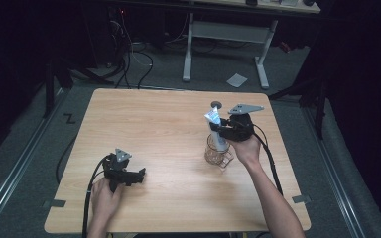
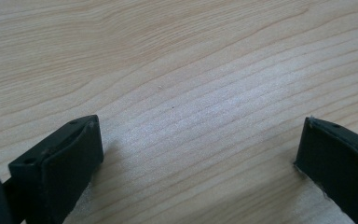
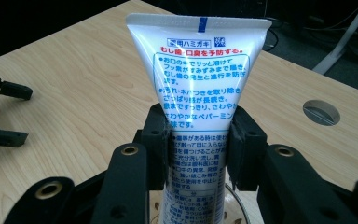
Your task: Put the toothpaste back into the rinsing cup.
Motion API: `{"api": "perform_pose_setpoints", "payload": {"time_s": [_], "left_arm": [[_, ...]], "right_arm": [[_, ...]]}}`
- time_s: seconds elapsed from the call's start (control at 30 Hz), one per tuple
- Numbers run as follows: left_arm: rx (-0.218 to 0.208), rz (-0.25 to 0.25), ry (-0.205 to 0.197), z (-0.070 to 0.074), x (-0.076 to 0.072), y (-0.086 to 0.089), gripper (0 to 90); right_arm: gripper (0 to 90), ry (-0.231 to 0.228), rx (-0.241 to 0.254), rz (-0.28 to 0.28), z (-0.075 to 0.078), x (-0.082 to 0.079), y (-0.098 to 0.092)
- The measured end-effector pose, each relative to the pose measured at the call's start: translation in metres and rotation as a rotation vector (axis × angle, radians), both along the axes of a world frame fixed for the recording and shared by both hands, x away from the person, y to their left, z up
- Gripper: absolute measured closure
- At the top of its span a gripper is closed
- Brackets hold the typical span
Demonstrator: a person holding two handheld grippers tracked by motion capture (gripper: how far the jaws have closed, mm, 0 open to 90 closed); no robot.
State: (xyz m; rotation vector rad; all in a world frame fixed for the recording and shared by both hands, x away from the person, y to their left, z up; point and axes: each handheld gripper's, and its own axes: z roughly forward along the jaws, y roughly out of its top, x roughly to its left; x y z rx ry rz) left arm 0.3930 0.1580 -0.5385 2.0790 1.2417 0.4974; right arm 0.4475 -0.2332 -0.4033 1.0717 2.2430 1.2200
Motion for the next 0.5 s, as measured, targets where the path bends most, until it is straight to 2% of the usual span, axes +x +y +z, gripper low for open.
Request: {"api": "perform_pose_setpoints", "payload": {"time_s": [0.5], "left_arm": [[0.0,0.0,0.0,0.0,0.0,0.0,0.8]], "right_arm": [[64.4,0.019,-0.029,0.003,-0.0064,0.0002,0.0006]]}}
